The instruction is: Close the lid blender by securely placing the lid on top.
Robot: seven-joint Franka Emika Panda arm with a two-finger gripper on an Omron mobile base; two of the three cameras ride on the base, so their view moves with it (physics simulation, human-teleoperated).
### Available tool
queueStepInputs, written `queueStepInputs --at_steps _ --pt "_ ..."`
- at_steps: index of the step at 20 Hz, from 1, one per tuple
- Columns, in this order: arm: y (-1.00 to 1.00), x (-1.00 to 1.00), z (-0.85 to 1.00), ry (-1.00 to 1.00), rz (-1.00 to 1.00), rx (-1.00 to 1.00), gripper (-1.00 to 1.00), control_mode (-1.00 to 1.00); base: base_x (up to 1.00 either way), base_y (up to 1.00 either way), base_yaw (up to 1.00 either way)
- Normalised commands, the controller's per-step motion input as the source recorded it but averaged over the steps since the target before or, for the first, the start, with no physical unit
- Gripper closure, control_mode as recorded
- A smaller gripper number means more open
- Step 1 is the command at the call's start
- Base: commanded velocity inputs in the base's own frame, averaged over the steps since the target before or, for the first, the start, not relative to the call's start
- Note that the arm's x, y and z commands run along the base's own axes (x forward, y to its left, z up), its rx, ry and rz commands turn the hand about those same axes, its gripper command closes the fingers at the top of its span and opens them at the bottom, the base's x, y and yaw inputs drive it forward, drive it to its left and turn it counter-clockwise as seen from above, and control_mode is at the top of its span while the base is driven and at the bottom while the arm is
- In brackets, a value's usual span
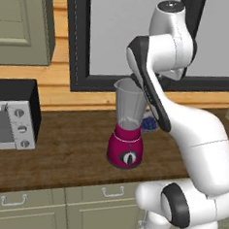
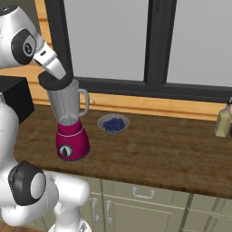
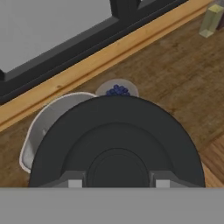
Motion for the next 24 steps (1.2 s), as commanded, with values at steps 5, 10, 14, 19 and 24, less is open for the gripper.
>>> queueStepInputs --at_steps 5,10,14,19,24 --pt "0.18 0.26 0.0 0.0 0.0 0.0 1.0 -1.0 0.0 0.0 0.0" --pt "0.2 0.16 -0.02 0.0 0.0 0.0 1.0 -1.0 0.0 0.0 0.0" --pt "0.05 0.17 -0.06 0.0 0.02 0.0 1.0 -1.0 0.0 0.0 0.0" --pt "0.0 0.23 0.0 0.0 0.06 0.0 1.0 -1.0 0.0 0.0 0.0" --pt "0.0 0.19 -0.04 0.0 0.09 0.0 1.0 -1.0 0.0 0.0 0.0"
